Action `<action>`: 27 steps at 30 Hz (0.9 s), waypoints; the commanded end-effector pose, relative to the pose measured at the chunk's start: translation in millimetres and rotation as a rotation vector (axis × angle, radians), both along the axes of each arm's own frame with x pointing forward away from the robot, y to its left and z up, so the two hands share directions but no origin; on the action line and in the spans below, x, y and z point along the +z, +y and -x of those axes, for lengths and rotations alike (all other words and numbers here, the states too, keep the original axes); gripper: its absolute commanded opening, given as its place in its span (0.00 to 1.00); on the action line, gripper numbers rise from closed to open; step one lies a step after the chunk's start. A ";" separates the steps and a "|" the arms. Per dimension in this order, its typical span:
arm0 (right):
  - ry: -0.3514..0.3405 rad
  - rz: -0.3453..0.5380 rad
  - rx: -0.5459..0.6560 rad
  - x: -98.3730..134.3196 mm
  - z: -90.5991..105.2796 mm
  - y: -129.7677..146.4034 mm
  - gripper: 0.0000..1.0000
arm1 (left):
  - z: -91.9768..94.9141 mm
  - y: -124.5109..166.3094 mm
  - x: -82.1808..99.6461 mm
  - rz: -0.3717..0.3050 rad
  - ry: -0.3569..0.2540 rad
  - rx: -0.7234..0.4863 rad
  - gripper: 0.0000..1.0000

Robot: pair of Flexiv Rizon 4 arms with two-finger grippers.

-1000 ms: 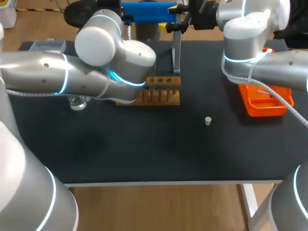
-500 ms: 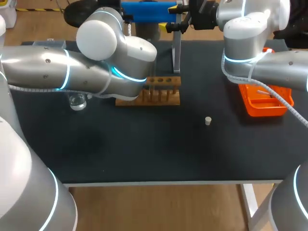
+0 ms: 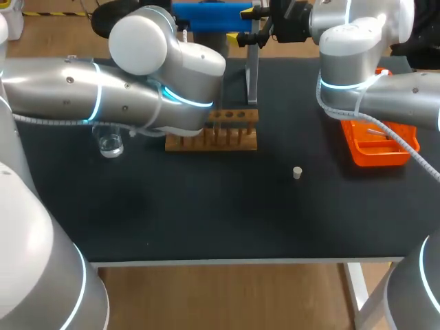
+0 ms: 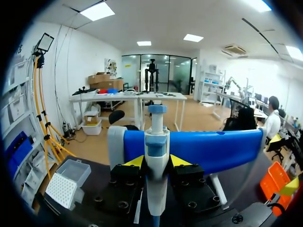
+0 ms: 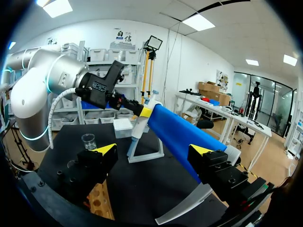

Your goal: Invert the test tube, pick up the pipette, mount the tip to pipette, aspirate from beaker and dispense into the tube, eject the tip, return the pipette, and cap with the stopper.

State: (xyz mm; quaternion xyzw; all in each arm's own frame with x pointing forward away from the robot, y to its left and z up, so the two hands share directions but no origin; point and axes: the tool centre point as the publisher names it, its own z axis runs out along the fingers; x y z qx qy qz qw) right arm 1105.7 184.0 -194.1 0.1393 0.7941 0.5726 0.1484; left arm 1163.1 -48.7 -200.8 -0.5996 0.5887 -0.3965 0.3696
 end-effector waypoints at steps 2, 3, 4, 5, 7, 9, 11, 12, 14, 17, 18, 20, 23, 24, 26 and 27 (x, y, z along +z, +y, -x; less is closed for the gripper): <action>-0.001 -0.001 0.000 -0.2 -0.1 -0.4 1.00 | -1.4 -0.1 2.1 0.007 0.013 -0.010 1.00; -0.001 -0.001 0.000 -0.2 -0.1 -0.4 1.00 | -1.5 -0.3 2.1 0.008 0.013 -0.012 1.00; -0.001 -0.001 0.000 -0.2 -0.1 -0.4 1.00 | -1.6 -0.5 2.2 0.009 0.013 -0.013 1.00; -0.001 -0.001 0.000 -0.2 -0.1 -0.4 1.00 | -1.7 -0.9 2.4 0.012 0.013 -0.014 1.00; -0.001 -0.001 0.000 -0.2 -0.1 -0.4 1.00 | -1.5 -2.1 3.8 0.014 0.012 -0.017 1.00; -0.001 -0.001 0.000 -0.2 -0.1 -0.4 1.00 | -0.3 -3.1 7.0 0.016 0.007 -0.018 1.00; -0.001 -0.001 0.000 -0.2 -0.1 -0.4 1.00 | 1.3 -4.2 11.7 0.018 -0.002 -0.020 1.00; -0.001 -0.001 0.000 -0.2 -0.1 -0.4 1.00 | 2.5 -4.9 15.0 0.020 -0.009 -0.021 1.00; -0.001 -0.001 0.000 -0.2 -0.1 -0.4 1.00 | 4.8 -6.2 24.0 0.019 -0.032 -0.025 1.00; -0.001 -0.001 0.000 -0.2 -0.1 -0.4 1.00 | 9.2 -6.9 41.5 0.013 -0.066 -0.031 1.00; -0.001 -0.001 0.000 -0.2 -0.1 -0.4 1.00 | 11.2 -6.7 47.8 0.012 -0.078 -0.034 1.00; -0.001 -0.001 0.000 -0.2 -0.1 -0.4 1.00 | 16.2 -6.4 60.3 0.005 -0.099 -0.039 1.00; -0.001 -0.001 0.000 -0.2 -0.1 -0.4 1.00 | 27.6 -6.2 77.0 -0.007 -0.122 -0.055 1.00; -0.001 -0.001 0.000 -0.2 -0.1 -0.4 1.00 | 32.0 -6.3 81.0 -0.002 -0.128 -0.070 1.00; -0.001 -0.001 0.000 -0.2 -0.1 -0.4 1.00 | 42.6 -8.2 87.2 0.005 -0.106 -0.114 1.00; -0.001 -0.001 0.000 -0.2 -0.1 -0.4 1.00 | 46.8 -9.6 89.3 0.013 -0.112 -0.148 1.00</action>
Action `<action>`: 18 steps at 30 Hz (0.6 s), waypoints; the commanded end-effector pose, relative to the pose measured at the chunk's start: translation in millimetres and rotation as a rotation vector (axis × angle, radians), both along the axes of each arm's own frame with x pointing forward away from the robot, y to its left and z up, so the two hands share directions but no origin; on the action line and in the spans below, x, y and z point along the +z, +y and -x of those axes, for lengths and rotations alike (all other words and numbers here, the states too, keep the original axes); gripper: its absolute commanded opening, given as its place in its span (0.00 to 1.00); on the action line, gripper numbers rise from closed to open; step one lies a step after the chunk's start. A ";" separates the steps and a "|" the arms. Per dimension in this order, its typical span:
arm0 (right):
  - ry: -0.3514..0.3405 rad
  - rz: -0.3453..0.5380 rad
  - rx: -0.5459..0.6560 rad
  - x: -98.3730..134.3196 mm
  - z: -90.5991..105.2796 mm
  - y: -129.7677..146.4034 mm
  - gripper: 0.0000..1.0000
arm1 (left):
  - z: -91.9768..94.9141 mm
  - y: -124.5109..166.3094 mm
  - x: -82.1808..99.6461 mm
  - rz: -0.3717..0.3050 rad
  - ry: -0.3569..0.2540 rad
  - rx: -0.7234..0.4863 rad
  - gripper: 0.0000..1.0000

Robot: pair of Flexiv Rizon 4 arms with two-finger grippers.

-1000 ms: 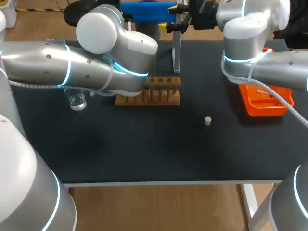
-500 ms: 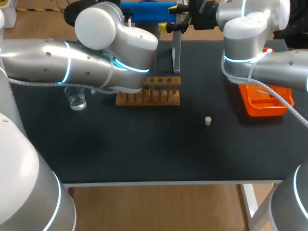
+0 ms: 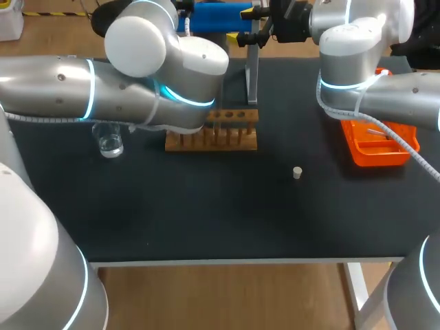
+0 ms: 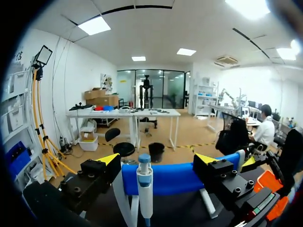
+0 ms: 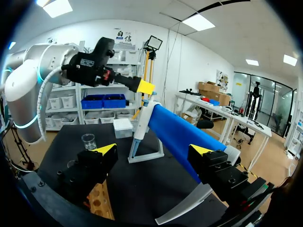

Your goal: Invert the test tube, pick up the pipette, mount the tip to pipette, aspirate from beaker and dispense into the tube, eject the tip, return the pipette, and cap with the stopper.

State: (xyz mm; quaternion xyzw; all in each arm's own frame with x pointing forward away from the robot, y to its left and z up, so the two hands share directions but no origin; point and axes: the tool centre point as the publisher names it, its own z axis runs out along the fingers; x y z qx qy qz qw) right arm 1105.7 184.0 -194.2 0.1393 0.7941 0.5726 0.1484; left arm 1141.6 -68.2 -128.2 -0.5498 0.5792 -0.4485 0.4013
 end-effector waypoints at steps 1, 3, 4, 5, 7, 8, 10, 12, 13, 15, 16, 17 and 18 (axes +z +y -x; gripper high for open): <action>-0.001 -0.001 0.000 -0.2 -0.1 -0.4 1.00 | 29.8 7.9 19.1 0.021 0.033 -0.127 1.00; -0.001 -0.001 0.000 -0.2 -0.1 -0.4 1.00 | 41.0 5.0 23.7 0.026 0.028 -0.194 1.00; -0.001 -0.001 0.000 -0.2 -0.1 -0.4 1.00 | 47.9 3.8 26.8 0.024 0.027 -0.231 1.00; -0.001 -0.001 0.000 -0.2 -0.1 -0.4 1.00 | 53.8 2.5 29.3 0.028 0.019 -0.276 1.00; -0.001 -0.001 0.000 -0.2 -0.1 -0.4 1.00 | 67.6 2.2 33.0 0.012 0.034 -0.343 1.00; -0.001 -0.001 0.000 -0.2 -0.1 -0.4 1.00 | 73.1 1.6 33.8 0.009 0.041 -0.394 1.00; -0.001 -0.001 0.000 -0.2 -0.1 -0.4 1.00 | 87.4 -0.3 36.8 -0.023 0.025 -0.488 1.00; -0.001 -0.001 0.000 -0.2 -0.1 -0.4 1.00 | 101.5 -1.8 39.3 -0.019 -0.026 -0.600 1.00; -0.001 -0.001 0.000 -0.2 -0.1 -0.4 1.00 | 108.6 -2.8 40.5 -0.038 -0.031 -0.642 1.00; -0.001 -0.001 0.000 -0.2 -0.1 -0.4 1.00 | 121.9 -5.1 41.0 -0.049 -0.064 -0.737 1.00; -0.001 -0.001 0.000 -0.2 -0.1 -0.4 1.00 | 128.5 -6.3 40.6 -0.063 -0.069 -0.773 1.00; -0.001 -0.001 0.000 -0.2 -0.1 -0.4 1.00 | 134.7 -7.4 39.2 -0.074 -0.068 -0.805 1.00; -0.001 -0.001 0.000 -0.2 -0.1 -0.4 1.00 | 140.7 -8.3 37.9 -0.073 -0.079 -0.843 1.00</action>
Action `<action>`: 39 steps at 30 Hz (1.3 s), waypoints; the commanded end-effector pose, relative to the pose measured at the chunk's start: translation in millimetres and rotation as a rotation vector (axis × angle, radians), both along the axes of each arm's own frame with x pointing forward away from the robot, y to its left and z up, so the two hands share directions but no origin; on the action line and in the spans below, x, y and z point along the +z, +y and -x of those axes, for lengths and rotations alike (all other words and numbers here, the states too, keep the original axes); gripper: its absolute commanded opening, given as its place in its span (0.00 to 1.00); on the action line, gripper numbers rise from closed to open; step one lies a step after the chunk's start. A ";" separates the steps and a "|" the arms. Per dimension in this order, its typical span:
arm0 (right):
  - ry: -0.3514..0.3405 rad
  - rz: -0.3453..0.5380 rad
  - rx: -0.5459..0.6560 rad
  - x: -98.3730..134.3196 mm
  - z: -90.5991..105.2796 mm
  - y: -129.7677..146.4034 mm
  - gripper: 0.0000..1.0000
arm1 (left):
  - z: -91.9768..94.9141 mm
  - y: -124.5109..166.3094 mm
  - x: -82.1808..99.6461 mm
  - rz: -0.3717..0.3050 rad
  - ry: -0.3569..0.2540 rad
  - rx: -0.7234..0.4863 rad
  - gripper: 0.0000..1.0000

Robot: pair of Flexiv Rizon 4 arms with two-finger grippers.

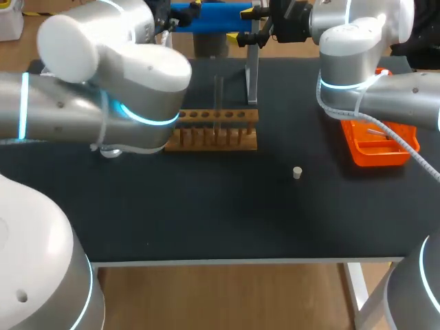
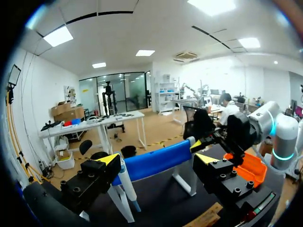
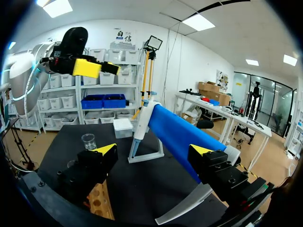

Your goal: Invert the test tube, pick up the pipette, mount the tip to pipette, aspirate from beaker and dispense into the tube, eject the tip, return the pipette, and cap with the stopper.

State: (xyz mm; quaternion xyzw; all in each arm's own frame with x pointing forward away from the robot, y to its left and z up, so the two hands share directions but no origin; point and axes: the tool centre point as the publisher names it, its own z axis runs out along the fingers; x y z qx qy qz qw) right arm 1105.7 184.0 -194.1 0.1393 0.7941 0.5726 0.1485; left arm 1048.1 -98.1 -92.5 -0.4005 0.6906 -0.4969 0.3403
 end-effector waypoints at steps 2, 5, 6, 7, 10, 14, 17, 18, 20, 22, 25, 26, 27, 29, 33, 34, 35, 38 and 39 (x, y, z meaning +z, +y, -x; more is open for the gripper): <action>-0.001 -0.001 0.000 -0.3 -0.1 -0.4 1.00 | 58.7 19.8 -0.6 0.008 -0.031 -0.512 1.00; -0.001 -0.001 0.000 -0.3 -0.1 -0.4 1.00 | 74.3 18.3 -7.5 -0.012 -0.030 -0.583 1.00; -0.001 -0.001 0.000 -0.3 -0.1 -0.4 1.00 | 78.9 17.8 -10.3 -0.013 -0.030 -0.608 1.00; -0.001 -0.001 0.000 -0.3 -0.1 -0.4 1.00 | 83.4 16.9 -13.1 -0.012 -0.030 -0.634 1.00; -0.001 -0.001 0.000 -0.3 -0.1 -0.4 1.00 | 94.3 14.6 -22.0 -0.019 -0.029 -0.691 1.00; -0.001 -0.001 0.000 -0.3 -0.1 -0.4 1.00 | 103.4 11.2 -35.8 -0.011 -0.016 -0.751 1.00; -0.001 -0.001 0.000 -0.3 -0.1 -0.4 1.00 | 107.1 8.2 -48.8 0.000 0.007 -0.795 1.00; -0.001 -0.001 0.000 -0.3 -0.1 -0.4 1.00 | 107.7 7.8 -53.3 0.000 0.021 -0.801 1.00; -0.001 -0.001 0.000 -0.3 -0.1 -0.4 1.00 | 109.2 6.5 -61.4 0.004 0.029 -0.821 1.00; -0.001 -0.001 0.000 -0.3 -0.1 -0.4 1.00 | 110.5 4.9 -69.9 0.004 0.043 -0.836 1.00; -0.001 -0.001 0.000 -0.3 -0.1 -0.4 1.00 | 111.9 3.0 -80.6 0.002 0.059 -0.858 1.00; -0.001 -0.001 0.000 -0.3 -0.1 -0.4 1.00 | 112.1 1.9 -83.8 0.004 0.060 -0.865 1.00; -0.001 -0.001 0.000 -0.3 -0.1 -0.4 1.00 | 111.9 0.5 -87.3 0.002 0.067 -0.878 1.00; -0.001 -0.001 0.000 -0.3 -0.1 -0.4 1.00 | 110.8 -2.7 -93.4 -0.004 0.070 -0.894 1.00; -0.001 -0.001 0.000 -0.3 -0.1 -0.4 1.00 | 104.7 -8.2 -107.0 -0.013 0.077 -0.927 1.00; -0.001 -0.001 0.000 -0.3 -0.1 -0.4 1.00 | 101.8 -9.6 -110.6 -0.015 0.080 -0.931 1.00; -0.001 -0.001 0.000 -0.3 -0.1 -0.4 1.00 | 99.0 -11.1 -113.8 -0.018 0.082 -0.938 1.00; -0.001 -0.001 0.000 -0.3 -0.1 -0.4 1.00 | 91.8 -16.9 -120.8 -0.024 0.085 -0.951 1.00; -0.001 -0.001 0.000 -0.3 -0.1 -0.4 1.00 | 89.5 -19.0 -122.8 -0.025 0.085 -0.952 1.00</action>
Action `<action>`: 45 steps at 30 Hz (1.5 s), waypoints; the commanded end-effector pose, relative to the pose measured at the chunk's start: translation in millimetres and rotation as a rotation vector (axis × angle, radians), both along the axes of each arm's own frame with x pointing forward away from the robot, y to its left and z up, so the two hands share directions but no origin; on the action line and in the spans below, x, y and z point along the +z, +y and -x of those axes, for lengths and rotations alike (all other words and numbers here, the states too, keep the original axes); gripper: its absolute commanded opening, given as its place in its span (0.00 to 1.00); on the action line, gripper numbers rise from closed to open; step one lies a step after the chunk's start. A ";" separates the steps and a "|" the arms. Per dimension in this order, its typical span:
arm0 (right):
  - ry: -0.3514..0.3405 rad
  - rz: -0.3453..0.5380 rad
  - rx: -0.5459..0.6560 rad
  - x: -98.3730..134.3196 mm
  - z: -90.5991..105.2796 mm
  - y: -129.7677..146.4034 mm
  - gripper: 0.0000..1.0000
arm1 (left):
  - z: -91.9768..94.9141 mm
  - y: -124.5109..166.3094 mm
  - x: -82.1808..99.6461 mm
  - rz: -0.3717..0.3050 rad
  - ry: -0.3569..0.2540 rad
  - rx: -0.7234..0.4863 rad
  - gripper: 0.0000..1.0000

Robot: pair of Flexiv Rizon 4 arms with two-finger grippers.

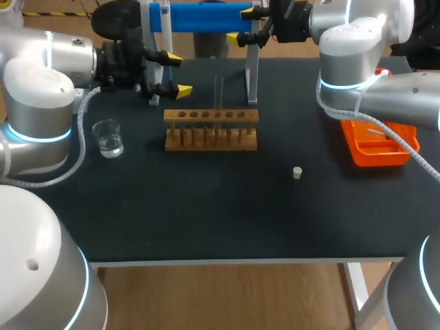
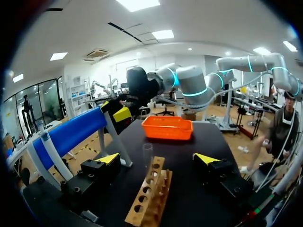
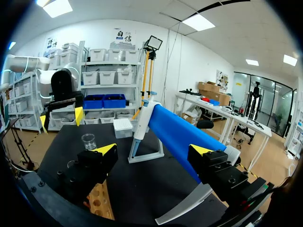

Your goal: Invert the test tube, pick up the pipette, mount the tip to pipette, aspirate from beaker and dispense into the tube, eject the tip, return the pipette, and cap with the stopper.

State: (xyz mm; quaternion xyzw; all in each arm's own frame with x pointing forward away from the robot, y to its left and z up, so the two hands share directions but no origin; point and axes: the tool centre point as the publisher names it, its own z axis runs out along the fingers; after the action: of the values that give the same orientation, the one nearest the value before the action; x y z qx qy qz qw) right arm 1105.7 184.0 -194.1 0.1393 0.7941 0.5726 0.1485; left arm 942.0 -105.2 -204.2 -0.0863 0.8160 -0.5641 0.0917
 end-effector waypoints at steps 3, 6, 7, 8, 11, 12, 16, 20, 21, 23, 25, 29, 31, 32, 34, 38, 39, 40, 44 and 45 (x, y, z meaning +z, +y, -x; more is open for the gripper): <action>-0.001 -0.001 0.000 -0.2 -0.1 -0.4 1.00 | -23.1 -19.3 -17.7 0.016 0.025 -0.107 1.00; -0.001 -0.001 0.000 -0.2 -0.1 -0.4 1.00 | -25.7 -27.3 -23.0 0.012 0.016 -0.110 1.00; -0.001 -0.001 0.000 -0.2 -0.1 -0.4 1.00 | -26.4 -29.4 -24.9 0.012 0.015 -0.109 1.00; -0.001 -0.001 0.000 -0.2 -0.1 -0.4 1.00 | -26.8 -30.6 -26.0 0.013 0.015 -0.108 1.00; -0.001 -0.001 0.000 -0.2 -0.1 -0.4 1.00 | -28.4 -36.0 -31.1 0.015 0.014 -0.104 1.00; -0.001 -0.001 0.000 -0.2 -0.1 -0.4 1.00 | -28.8 -37.7 -32.6 0.015 0.015 -0.103 1.00; -0.001 -0.001 0.000 -0.2 -0.1 -0.4 1.00 | -30.5 -43.4 -38.7 0.008 0.026 -0.100 1.00; -0.001 -0.001 0.000 -0.2 -0.1 -0.4 1.00 | -33.0 -48.7 -44.1 -0.003 0.034 -0.092 1.00; -0.001 -0.001 0.000 -0.2 -0.1 -0.4 1.00 | -33.7 -49.8 -45.2 -0.004 0.034 -0.092 1.00; -0.001 -0.001 0.000 -0.2 -0.1 -0.4 1.00 | -35.0 -53.1 -46.9 -0.006 0.034 -0.091 1.00; -0.001 -0.001 0.000 -0.2 -0.1 -0.4 1.00 | -36.0 -56.5 -49.2 -0.013 0.035 -0.093 1.00; -0.001 -0.001 0.000 -0.2 -0.1 -0.4 1.00 | -37.7 -64.9 -54.6 -0.036 0.041 -0.111 1.00; -0.001 -0.001 0.000 -0.2 -0.1 -0.4 1.00 | -38.8 -68.7 -57.4 -0.049 0.043 -0.119 1.00; -0.001 -0.001 0.000 -0.2 -0.1 -0.4 1.00 | -39.4 -70.1 -58.7 -0.052 0.044 -0.118 1.00; -0.001 -0.001 0.000 -0.2 -0.1 -0.4 1.00 | -41.0 -72.4 -61.4 -0.054 0.046 -0.117 1.00; -0.001 -0.001 0.000 -0.2 -0.1 -0.4 1.00 | -43.3 -79.3 -66.7 -0.075 0.049 -0.122 1.00; -0.001 -0.001 0.000 -0.2 -0.1 -0.4 1.00 | -43.7 -80.8 -68.0 -0.077 0.050 -0.123 1.00; -0.001 -0.001 0.000 -0.2 -0.1 -0.4 1.00 | -44.1 -82.4 -69.3 -0.089 0.051 -0.123 1.00; -0.001 -0.001 0.000 -0.2 -0.1 -0.4 1.00 | -45.5 -87.1 -76.3 -0.130 0.058 -0.114 1.00; -0.001 -0.001 0.000 -0.2 -0.1 -0.4 1.00 | -45.9 -88.4 -77.2 -0.135 0.061 -0.108 1.00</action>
State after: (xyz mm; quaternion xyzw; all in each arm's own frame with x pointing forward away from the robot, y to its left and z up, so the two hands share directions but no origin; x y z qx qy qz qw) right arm 1105.7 184.0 -194.1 0.1393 0.7941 0.5726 0.1485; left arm 984.7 -185.6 -280.1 -0.0495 0.8530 -0.5178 0.0433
